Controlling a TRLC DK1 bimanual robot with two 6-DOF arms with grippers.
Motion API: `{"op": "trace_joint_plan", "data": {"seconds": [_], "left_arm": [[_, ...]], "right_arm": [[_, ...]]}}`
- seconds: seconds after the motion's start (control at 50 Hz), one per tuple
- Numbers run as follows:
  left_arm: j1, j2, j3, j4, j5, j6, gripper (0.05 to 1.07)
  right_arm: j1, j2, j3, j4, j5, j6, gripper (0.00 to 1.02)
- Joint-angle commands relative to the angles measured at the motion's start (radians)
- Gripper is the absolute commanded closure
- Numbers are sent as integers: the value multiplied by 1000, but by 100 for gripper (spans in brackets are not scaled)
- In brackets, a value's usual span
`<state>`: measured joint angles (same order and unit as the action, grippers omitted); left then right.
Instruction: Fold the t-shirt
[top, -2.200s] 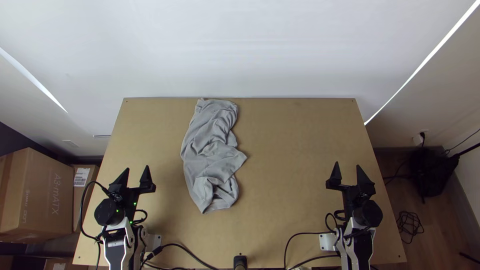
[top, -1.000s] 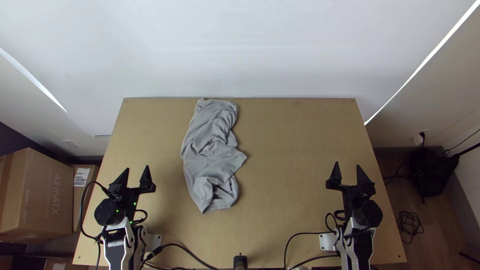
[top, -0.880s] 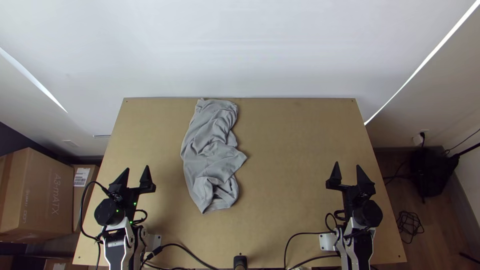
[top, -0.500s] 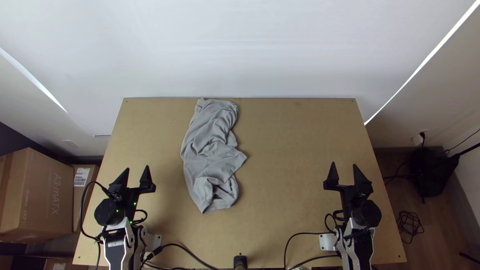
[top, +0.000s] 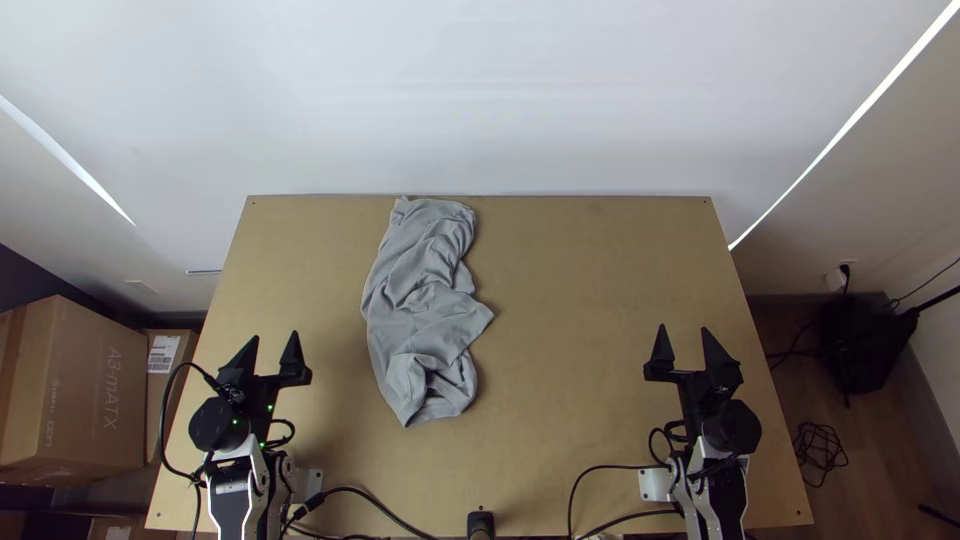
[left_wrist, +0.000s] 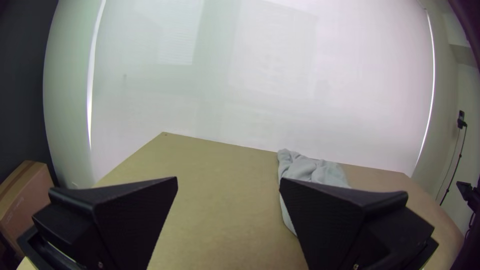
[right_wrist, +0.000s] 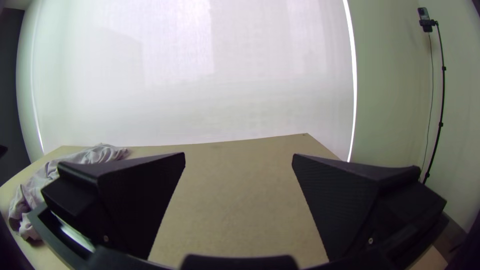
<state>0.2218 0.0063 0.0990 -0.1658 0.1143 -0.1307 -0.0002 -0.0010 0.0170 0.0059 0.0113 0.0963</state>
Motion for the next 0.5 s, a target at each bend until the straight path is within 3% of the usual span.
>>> {"op": "trace_joint_plan", "data": {"seconds": [0.0,0.32,0.48], "left_arm": [[-52,-6,-42,-6,-2,0,10],[-61,-8,-36,2,-41,2,10],[-18,-6,2,2,-61,54,10]], "right_arm": [[2,-5,40,3,12,6,4],[54,30,184,14,9,-17,4],[144,259,348,-3,9,-15,4]]}}
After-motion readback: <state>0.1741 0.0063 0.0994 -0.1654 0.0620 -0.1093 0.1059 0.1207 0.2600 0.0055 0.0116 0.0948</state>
